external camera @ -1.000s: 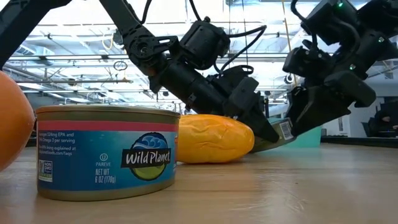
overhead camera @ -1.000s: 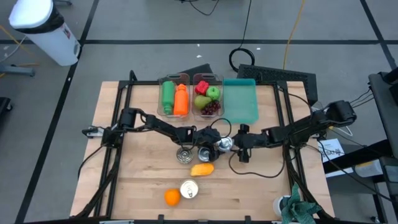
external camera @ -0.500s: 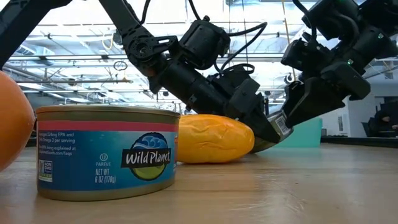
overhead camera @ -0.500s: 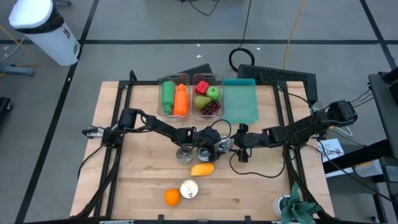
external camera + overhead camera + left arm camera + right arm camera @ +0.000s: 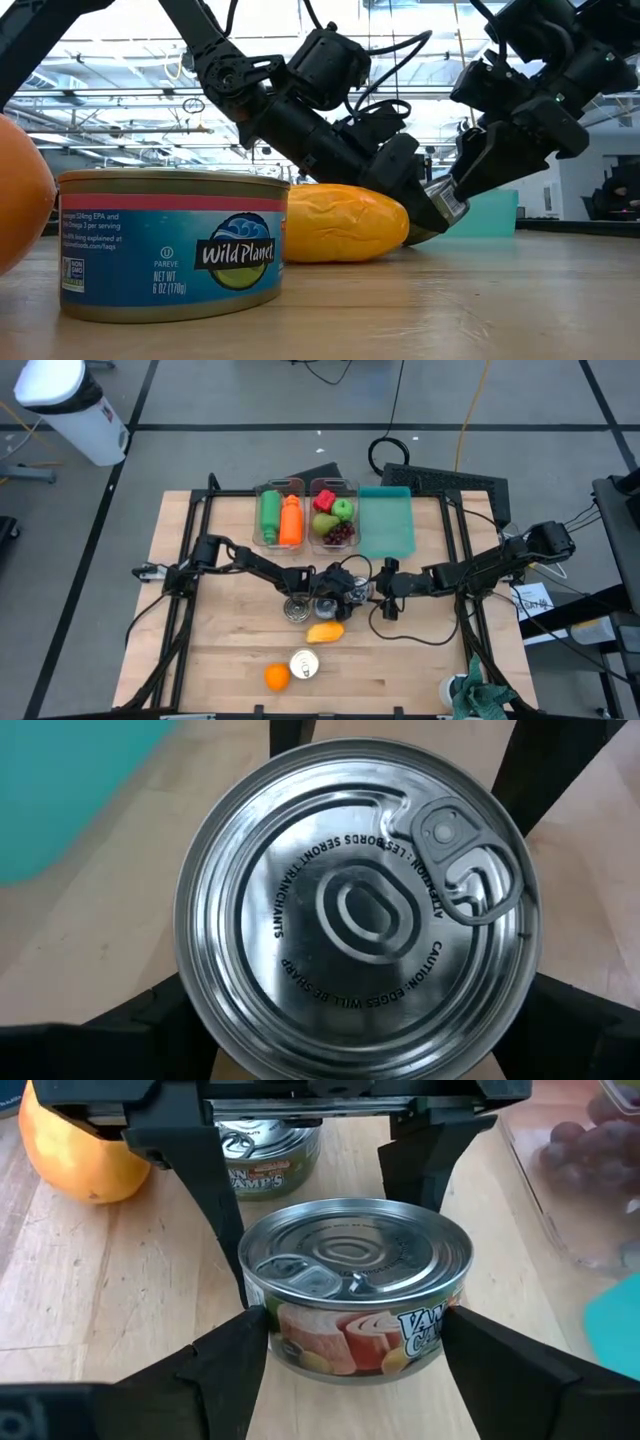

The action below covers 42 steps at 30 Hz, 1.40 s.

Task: Pick & Place Food Item
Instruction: Put the right green tuna can into the green bin

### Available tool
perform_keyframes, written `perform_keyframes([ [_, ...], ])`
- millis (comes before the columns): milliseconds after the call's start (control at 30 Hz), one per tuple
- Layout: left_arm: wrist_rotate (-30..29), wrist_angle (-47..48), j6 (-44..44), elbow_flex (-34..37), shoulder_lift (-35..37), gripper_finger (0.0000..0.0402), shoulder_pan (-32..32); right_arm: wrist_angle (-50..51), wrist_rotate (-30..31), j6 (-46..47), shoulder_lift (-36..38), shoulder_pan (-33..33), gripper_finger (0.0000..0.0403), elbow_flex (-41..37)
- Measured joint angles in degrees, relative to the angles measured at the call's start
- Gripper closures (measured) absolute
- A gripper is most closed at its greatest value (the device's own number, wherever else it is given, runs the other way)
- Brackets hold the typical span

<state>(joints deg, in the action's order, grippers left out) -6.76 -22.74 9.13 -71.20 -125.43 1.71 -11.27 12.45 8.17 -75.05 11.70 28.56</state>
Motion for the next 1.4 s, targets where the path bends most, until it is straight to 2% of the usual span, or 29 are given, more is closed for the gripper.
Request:
perform_keyframes([
  [100,-0.8,0.0,0.5,0.0,0.0,0.0049,0.1,0.0,0.0,0.0,0.0,0.0,0.0126,0.0],
  [267,-2.1,-0.1,0.0,0.0,0.0,0.0014,0.6,-0.3,0.0,-0.1,0.0,0.0,0.0126,0.1],
  [400,-3.0,-0.3,-0.7,0.0,0.0,0.0050,1.2,-0.3,0.0,0.2,0.0,0.0,0.0126,0.1],
  [733,-2.9,0.4,-0.5,0.0,1.3,0.0051,1.2,0.6,0.9,0.1,1.7,0.0,0.0126,0.1],
  [867,-3.0,1.3,-0.9,0.0,3.0,0.0051,1.2,1.7,1.5,-0.1,4.8,0.1,0.0126,0.1],
  [1033,-4.4,1.7,-2.9,0.0,6.3,0.0051,1.1,6.0,4.6,-0.7,12.0,0.2,0.0126,0.4],
  [1233,-4.6,2.5,-6.3,-0.3,10.8,0.0051,0.3,6.4,6.7,-3.0,19.4,0.1,0.0126,0.4],
  [1400,-4.2,10.6,-10.1,-4.8,13.5,0.0051,-2.1,5.6,12.9,-8.8,23.1,0.1,0.0126,0.4],
])
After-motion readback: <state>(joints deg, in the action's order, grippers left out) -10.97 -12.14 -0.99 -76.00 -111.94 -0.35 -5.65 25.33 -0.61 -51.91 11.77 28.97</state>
